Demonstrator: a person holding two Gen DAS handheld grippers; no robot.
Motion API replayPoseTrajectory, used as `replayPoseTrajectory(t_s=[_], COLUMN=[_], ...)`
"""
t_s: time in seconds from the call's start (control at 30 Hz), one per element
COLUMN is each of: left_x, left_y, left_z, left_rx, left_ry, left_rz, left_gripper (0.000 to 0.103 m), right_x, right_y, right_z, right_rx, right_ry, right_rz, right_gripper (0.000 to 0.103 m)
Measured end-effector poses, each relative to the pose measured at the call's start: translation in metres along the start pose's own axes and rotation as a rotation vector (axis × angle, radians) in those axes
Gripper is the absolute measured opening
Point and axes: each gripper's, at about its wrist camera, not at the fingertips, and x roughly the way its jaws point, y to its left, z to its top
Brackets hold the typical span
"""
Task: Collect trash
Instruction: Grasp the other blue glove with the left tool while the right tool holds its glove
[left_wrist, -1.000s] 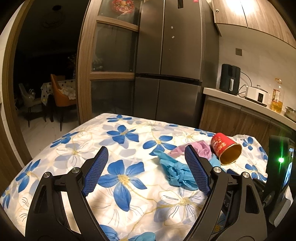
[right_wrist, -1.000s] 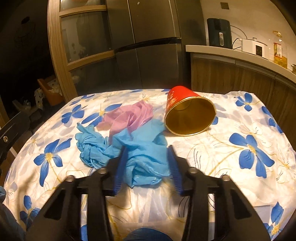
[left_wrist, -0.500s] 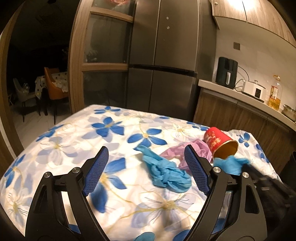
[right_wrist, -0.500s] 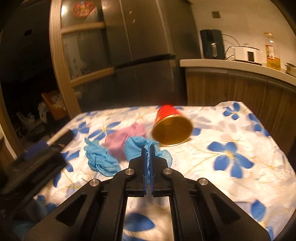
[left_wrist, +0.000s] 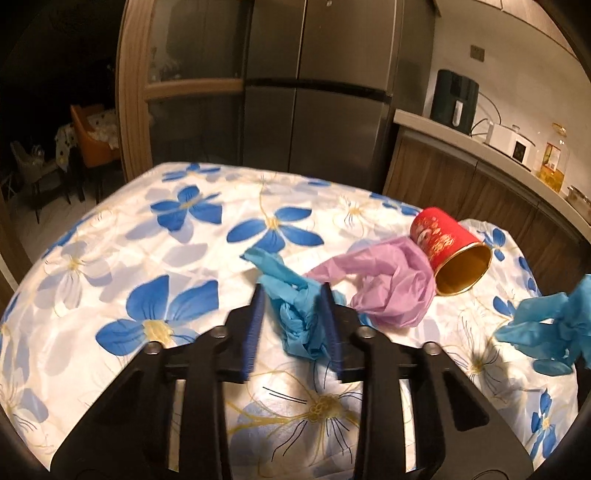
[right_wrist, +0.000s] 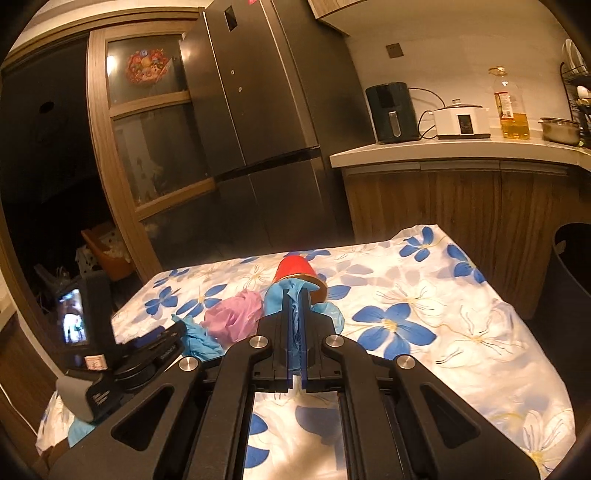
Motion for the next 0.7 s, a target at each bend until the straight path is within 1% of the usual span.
replayPoseTrajectory(t_s=[0.07,0.1,0.17,0.33,0.43,0.53,0.7], left_x=[0.002,0.002,0.002,-0.005,-0.019,-0.039,-0.079], left_y=[0.000,-0.001,-0.001,0.001,0.004,0.004,-0.004], left_z=[-0.001,-0.001,-0.002,-0.002,-0.002,-0.004,-0.001], left_rx=[-0.001,0.001,0.005,-0.014,-0.027,-0.029,-0.019], left_ry=[0.008,0.009,0.010,-0.005,-0.031,-0.068,-0.135], left_rz=[-0.011,-0.016,-0.024,-0.043,-0.060,-0.076,-0.127], left_gripper=[0.010,0.010,0.004,0.001,0.000,0.000,0.000], right_x=[-0.005,-0.006,-0.011,-0.022,-0.030,-0.037,-0.052], right_y=[-0.001,-0.002,-0.004,-0.009,-0.013,-0.018,-0.026], right_z=[0.000,0.000,0.001,0.003,0.005,0.008,0.011], right_rx=[-0.004,-0.006,-0.006,-0.003,-0.001,0.004,0.015], right_ry=[-0.005,-0.007,-0.011,-0.024,-0.035,-0.044,-0.063], right_rz=[-0.007,-0.010,-0.016,-0.028,-0.031,-0.033,-0.028], right_gripper=[0.003,0.003,0.003,0.003,0.003,0.003,0.003])
